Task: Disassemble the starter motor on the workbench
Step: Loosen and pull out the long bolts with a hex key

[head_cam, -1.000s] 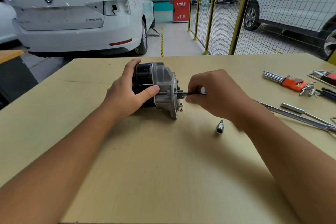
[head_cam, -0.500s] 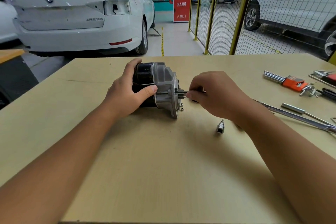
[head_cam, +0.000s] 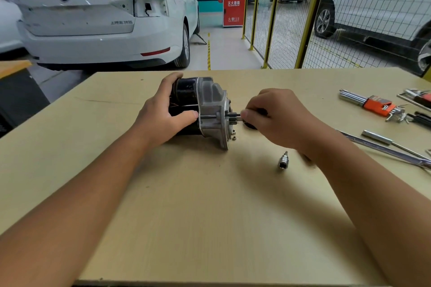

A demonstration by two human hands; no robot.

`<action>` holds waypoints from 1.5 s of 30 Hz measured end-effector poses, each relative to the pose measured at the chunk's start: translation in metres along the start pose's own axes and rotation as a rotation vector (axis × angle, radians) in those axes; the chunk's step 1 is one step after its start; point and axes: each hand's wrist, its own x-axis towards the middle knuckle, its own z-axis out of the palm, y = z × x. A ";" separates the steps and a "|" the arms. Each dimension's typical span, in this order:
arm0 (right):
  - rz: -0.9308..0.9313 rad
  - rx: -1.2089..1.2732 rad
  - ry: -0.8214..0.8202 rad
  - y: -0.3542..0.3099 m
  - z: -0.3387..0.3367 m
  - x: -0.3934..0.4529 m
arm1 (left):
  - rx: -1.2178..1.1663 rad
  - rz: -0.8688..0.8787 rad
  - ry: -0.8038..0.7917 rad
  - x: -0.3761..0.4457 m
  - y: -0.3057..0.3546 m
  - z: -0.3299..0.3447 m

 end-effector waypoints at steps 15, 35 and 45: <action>-0.041 -0.071 0.105 -0.004 -0.003 -0.002 | -0.004 0.007 0.006 0.000 -0.002 0.000; -0.042 -0.073 0.059 -0.004 -0.003 -0.002 | 0.096 -0.012 0.001 -0.003 0.005 0.000; -0.052 -0.020 0.032 0.000 0.000 0.001 | 0.083 -0.026 0.013 -0.005 0.008 0.001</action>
